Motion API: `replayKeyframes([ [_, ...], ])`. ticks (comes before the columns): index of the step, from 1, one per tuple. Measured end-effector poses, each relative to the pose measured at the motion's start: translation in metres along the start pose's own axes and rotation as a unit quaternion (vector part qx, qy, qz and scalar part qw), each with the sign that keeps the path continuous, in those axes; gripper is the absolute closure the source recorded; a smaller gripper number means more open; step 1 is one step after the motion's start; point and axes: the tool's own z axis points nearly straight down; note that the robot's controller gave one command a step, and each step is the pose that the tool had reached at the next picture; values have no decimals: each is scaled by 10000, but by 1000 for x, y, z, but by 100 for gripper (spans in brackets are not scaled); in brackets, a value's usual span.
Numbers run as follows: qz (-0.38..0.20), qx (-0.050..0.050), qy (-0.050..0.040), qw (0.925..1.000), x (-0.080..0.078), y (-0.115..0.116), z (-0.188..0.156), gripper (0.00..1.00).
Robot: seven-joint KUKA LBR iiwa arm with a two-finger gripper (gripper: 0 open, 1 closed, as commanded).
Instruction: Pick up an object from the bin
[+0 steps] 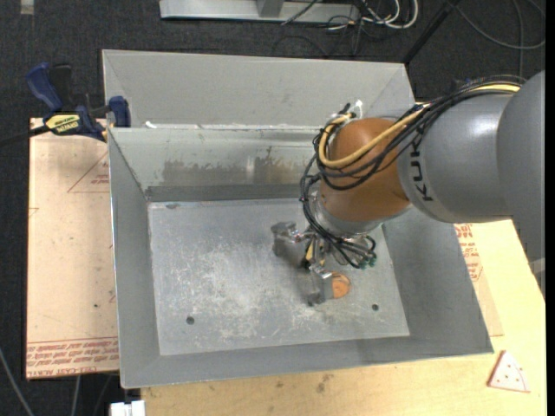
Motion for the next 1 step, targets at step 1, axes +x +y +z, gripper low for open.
replayKeyframes([
  [1,-251,-10,8,9997,-4,-15,-11,0],
])
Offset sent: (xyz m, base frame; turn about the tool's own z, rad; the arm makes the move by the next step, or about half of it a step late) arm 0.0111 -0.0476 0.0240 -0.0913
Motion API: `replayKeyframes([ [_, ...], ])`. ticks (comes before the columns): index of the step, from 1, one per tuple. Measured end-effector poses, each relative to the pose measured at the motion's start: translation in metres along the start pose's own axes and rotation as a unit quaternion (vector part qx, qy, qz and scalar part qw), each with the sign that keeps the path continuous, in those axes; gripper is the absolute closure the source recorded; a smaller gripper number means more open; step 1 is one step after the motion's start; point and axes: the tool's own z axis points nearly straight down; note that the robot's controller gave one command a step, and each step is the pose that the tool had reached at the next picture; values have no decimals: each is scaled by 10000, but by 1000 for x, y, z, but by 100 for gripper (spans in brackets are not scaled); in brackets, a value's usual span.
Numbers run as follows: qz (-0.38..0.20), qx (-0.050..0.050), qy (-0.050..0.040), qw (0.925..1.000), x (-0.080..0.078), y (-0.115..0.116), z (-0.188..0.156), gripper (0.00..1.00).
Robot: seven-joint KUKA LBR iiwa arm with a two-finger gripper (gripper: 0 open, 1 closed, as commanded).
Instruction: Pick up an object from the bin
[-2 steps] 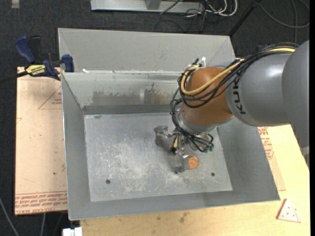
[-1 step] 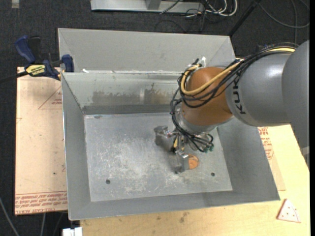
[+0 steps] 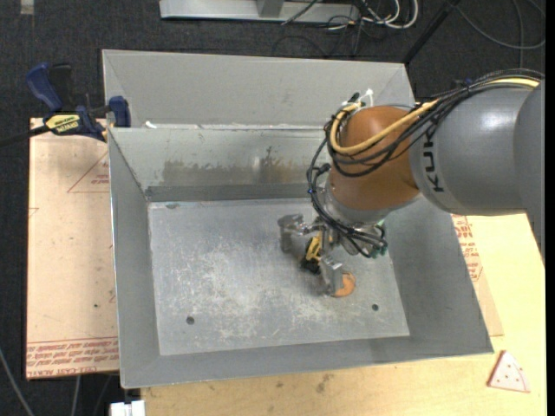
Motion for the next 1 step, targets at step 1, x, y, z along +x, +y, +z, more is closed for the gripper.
replayKeyframes([
  [1,-154,21,-20,9999,10,-25,-10,0],
])
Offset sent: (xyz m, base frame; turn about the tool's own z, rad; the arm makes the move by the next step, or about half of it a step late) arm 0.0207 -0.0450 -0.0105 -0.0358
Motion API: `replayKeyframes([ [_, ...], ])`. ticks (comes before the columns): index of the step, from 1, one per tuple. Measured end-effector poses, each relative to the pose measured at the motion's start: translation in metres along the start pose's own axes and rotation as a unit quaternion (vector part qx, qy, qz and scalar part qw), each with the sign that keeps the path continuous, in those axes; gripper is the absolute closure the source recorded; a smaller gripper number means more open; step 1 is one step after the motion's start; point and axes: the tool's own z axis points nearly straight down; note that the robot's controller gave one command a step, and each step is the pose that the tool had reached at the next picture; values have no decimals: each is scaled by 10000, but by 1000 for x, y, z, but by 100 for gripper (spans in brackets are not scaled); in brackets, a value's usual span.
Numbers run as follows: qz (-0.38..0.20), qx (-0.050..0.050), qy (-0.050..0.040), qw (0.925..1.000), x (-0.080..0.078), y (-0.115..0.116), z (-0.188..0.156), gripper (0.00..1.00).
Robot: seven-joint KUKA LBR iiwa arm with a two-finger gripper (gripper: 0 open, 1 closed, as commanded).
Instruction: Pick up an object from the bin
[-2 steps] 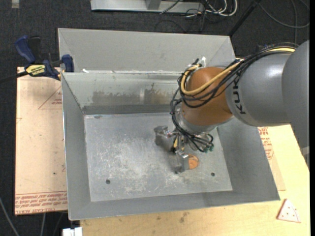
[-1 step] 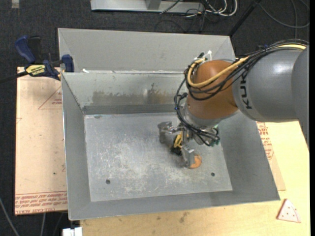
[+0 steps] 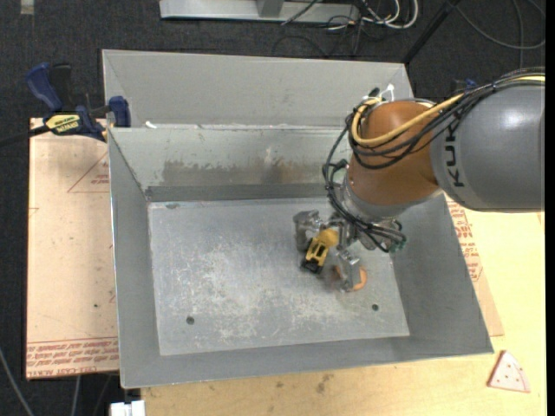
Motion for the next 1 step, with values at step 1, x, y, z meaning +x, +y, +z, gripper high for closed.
replayKeyframes([
  [1,-7,-2,-3,10000,-8,-25,20,100],
])
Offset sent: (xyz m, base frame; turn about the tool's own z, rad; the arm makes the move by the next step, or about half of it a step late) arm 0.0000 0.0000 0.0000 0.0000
